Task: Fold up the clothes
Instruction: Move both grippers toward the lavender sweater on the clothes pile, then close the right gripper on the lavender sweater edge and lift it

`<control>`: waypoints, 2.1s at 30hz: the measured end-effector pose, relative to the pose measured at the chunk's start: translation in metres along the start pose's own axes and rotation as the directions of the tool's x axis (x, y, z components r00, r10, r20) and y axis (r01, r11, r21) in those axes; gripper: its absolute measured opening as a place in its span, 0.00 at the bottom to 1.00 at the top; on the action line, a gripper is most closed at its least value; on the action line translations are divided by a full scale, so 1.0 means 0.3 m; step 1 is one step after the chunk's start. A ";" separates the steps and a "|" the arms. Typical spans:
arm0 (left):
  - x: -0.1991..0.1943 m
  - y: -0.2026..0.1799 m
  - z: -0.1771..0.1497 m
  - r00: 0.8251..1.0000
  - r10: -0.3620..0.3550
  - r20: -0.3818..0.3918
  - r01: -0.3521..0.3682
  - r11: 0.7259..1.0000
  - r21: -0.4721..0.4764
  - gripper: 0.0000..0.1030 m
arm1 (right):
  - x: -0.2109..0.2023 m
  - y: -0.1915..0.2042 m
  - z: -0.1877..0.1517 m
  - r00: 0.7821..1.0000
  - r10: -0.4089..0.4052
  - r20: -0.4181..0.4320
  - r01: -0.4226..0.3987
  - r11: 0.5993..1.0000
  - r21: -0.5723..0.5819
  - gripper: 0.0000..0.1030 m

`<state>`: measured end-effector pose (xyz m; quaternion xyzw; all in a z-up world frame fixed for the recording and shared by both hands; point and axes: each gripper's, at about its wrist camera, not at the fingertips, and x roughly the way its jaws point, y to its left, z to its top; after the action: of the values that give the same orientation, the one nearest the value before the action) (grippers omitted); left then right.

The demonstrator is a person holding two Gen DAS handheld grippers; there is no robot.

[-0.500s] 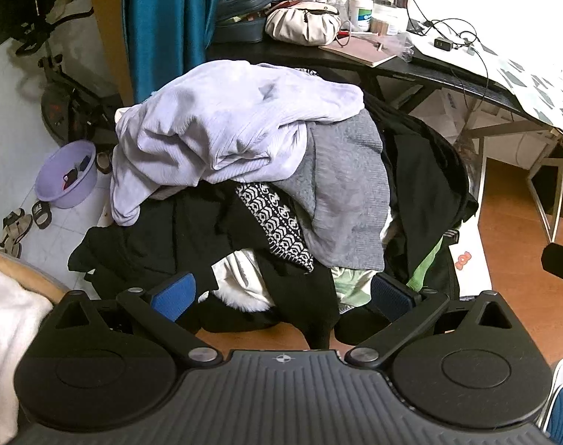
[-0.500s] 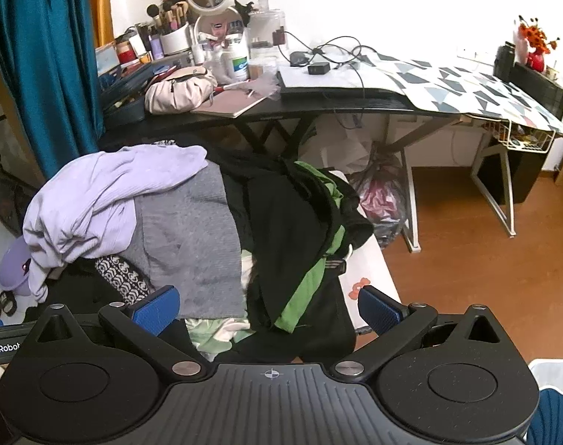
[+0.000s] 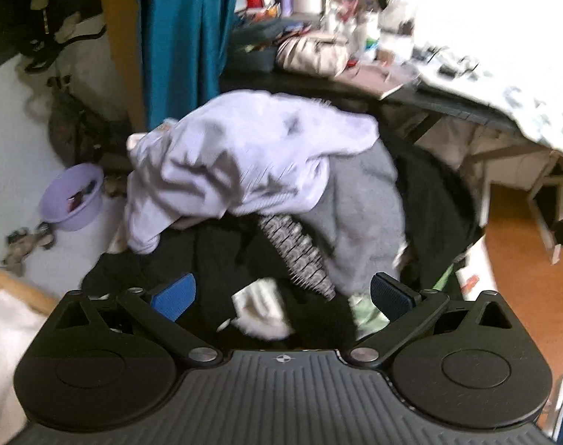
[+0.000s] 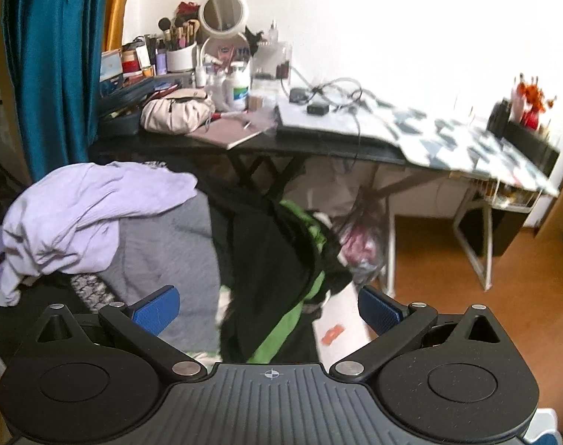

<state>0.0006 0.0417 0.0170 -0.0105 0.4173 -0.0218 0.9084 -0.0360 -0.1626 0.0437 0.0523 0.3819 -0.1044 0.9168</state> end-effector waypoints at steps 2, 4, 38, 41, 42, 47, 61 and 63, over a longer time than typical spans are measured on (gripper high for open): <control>0.004 0.023 0.015 1.000 -0.024 -0.003 0.024 1.000 -0.003 1.00 | 0.004 0.004 0.011 1.000 0.013 0.003 -0.013 1.000 -0.009 0.99; 0.010 0.040 0.029 1.000 -0.031 0.003 0.031 0.999 0.017 1.00 | 0.009 0.008 0.021 1.000 0.025 0.006 -0.025 1.000 -0.017 0.99; 0.395 0.205 0.326 0.999 -0.011 -0.030 0.006 0.987 -0.162 1.00 | 0.688 0.009 0.372 0.965 0.256 -0.058 -0.248 0.962 0.118 0.99; 0.448 0.217 0.356 0.999 -0.005 -0.045 -0.007 0.966 -0.257 1.00 | 0.793 0.036 0.440 0.947 0.310 -0.086 -0.302 0.949 0.095 0.99; 0.462 0.217 0.362 0.999 0.002 -0.049 -0.015 0.961 -0.278 1.00 | 0.828 0.047 0.461 0.941 0.326 -0.096 -0.318 0.944 0.091 0.99; 0.514 0.223 0.384 0.995 0.072 -0.075 -0.093 0.938 -0.334 1.00 | 1.000 0.105 0.557 0.905 0.397 -0.152 -0.388 0.918 0.088 0.99; 0.563 0.294 0.423 0.970 0.236 -0.066 -0.238 0.842 -0.483 1.00 | 1.239 0.254 0.656 0.831 0.511 -0.222 -0.517 0.855 0.035 0.99; 0.554 0.292 0.431 0.961 0.270 -0.055 -0.265 0.854 -0.447 1.00 | 1.233 0.254 0.659 0.825 0.524 -0.211 -0.527 0.849 0.048 0.99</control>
<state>0.2095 0.1212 -0.0279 -0.1624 0.4039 0.2018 0.8774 0.3719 -0.1793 -0.0793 0.1608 0.4509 0.1605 0.8632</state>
